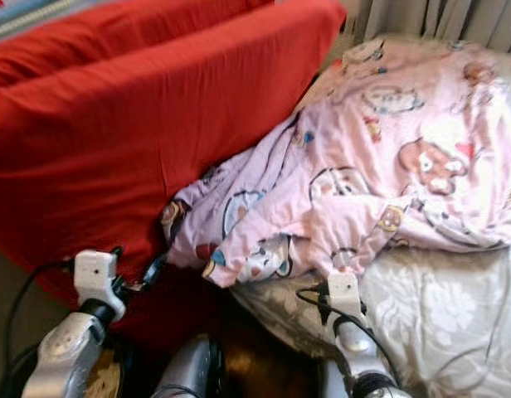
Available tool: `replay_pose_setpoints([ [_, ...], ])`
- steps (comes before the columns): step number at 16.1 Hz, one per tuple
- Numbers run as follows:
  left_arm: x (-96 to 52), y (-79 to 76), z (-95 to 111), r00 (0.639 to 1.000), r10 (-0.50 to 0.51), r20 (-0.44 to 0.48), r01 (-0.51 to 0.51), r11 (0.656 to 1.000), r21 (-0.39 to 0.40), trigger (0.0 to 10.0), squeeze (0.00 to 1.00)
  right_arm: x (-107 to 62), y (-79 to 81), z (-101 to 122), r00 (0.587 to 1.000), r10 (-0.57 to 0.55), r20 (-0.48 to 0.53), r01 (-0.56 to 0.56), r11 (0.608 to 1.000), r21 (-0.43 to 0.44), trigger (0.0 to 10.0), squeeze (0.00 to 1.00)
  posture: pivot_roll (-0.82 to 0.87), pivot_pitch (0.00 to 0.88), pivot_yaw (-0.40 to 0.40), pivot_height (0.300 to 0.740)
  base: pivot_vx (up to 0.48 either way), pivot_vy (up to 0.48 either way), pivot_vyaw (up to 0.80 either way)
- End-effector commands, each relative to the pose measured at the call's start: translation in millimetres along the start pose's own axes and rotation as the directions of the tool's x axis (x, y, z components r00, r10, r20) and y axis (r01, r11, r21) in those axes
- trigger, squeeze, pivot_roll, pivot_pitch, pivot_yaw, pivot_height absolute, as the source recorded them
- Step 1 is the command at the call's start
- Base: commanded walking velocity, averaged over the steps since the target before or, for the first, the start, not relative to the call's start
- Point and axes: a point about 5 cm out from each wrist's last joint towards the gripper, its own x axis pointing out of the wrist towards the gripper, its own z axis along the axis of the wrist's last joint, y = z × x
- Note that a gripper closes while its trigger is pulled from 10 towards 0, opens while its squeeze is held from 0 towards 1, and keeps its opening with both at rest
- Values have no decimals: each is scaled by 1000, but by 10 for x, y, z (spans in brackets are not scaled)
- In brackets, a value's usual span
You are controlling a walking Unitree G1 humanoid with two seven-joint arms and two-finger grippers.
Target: Clean up the room
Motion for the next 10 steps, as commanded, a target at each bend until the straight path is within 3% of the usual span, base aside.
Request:
replay_pose_setpoints([
  [1,-50,54,33,1000,12,-5,-12,1000,10,10000,0,4,16,5,1000,-1,-8,1,1000,-13,10000,0,193,231,99,629,0,0,0],
  [8,-206,27,100,999,-7,-48,8,1000,22,10000,0,50,-48,185,998,-41,55,44,998,-40,10000,0,214,286,113,629,0,0,0],
  [10,-233,18,138,998,-10,-60,12,999,30,10000,0,61,-75,221,997,-58,59,58,998,-12,10000,0,225,293,120,629,0,0,0],
])
